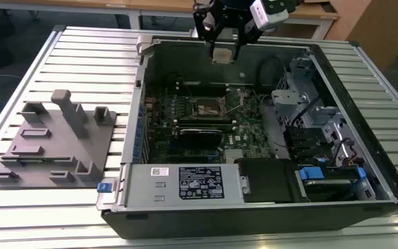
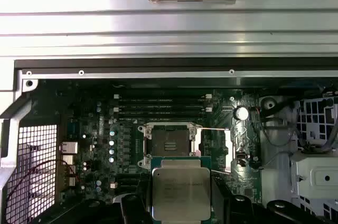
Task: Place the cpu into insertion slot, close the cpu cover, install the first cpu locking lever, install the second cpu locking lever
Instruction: 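Place the cpu into insertion slot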
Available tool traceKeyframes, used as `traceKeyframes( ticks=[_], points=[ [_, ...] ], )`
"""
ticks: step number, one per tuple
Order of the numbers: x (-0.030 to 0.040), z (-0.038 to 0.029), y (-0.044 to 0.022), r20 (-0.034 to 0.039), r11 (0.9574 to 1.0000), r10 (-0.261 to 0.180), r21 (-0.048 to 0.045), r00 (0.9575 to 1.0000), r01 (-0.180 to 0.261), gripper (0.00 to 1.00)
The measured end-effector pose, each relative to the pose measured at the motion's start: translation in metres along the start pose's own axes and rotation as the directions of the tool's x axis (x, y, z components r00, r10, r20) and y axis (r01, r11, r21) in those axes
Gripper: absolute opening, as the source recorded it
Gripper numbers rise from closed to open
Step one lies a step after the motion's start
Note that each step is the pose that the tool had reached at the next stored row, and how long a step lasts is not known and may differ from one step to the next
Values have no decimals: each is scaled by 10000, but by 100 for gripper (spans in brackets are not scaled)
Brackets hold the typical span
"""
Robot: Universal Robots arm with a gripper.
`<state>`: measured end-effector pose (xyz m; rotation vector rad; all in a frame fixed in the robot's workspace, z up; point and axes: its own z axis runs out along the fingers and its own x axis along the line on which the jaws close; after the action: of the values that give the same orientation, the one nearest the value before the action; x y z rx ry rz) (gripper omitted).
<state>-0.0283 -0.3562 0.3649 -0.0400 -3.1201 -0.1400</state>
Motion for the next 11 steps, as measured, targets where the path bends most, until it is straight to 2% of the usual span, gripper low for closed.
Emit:
traceKeyframes(
  ticks=[11],
  points=[
    [-1,36,-3,-1,10000,0,0,10000,0,54]
  ],
)
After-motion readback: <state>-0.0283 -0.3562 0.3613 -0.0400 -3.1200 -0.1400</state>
